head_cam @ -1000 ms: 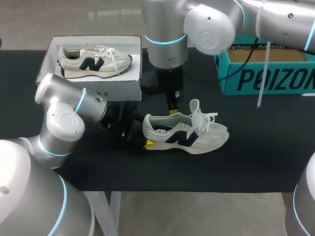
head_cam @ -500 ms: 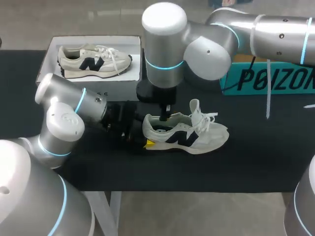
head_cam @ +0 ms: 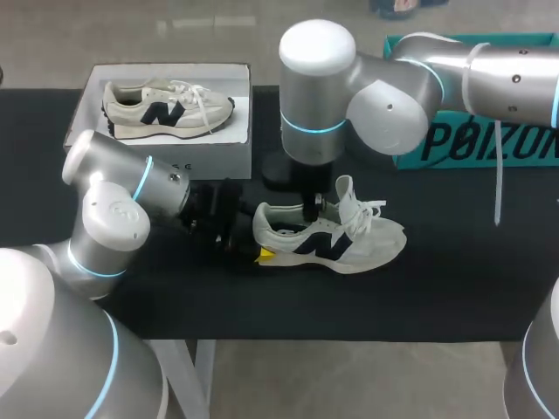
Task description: Take the shoe out of the shoebox, open the shoe tongue, remove and reinsert the insole, then place the shoe into the shoebox
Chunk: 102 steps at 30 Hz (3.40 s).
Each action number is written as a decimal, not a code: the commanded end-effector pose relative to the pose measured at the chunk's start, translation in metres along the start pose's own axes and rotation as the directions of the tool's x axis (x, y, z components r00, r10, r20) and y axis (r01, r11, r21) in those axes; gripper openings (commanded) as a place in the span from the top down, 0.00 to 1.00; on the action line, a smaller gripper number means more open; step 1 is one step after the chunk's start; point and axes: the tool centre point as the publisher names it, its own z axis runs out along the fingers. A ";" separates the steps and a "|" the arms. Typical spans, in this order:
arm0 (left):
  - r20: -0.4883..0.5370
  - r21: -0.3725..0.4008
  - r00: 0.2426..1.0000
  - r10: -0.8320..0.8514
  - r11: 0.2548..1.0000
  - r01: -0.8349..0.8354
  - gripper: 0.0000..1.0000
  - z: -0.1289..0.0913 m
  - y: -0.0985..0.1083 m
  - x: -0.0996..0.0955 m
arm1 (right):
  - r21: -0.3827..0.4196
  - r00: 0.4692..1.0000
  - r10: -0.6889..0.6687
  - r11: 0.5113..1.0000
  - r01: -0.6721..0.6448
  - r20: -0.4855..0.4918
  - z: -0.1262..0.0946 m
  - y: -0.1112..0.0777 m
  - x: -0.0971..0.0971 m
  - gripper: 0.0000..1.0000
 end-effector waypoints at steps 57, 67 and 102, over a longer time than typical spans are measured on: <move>0.001 -0.001 1.000 0.000 1.000 0.000 1.00 0.001 0.000 0.000 | 0.032 0.963 0.018 0.999 -0.010 -0.270 0.090 -0.003 0.035 0.62; 0.001 -0.001 1.000 0.000 1.000 0.000 1.00 0.001 0.000 0.000 | -0.004 0.959 0.123 0.992 -0.129 -0.256 0.082 -0.005 0.032 1.00; 0.001 -0.001 1.000 0.000 1.000 0.000 1.00 0.001 0.000 0.000 | -0.729 0.968 0.114 0.639 -0.243 -0.222 -0.078 0.022 -0.020 1.00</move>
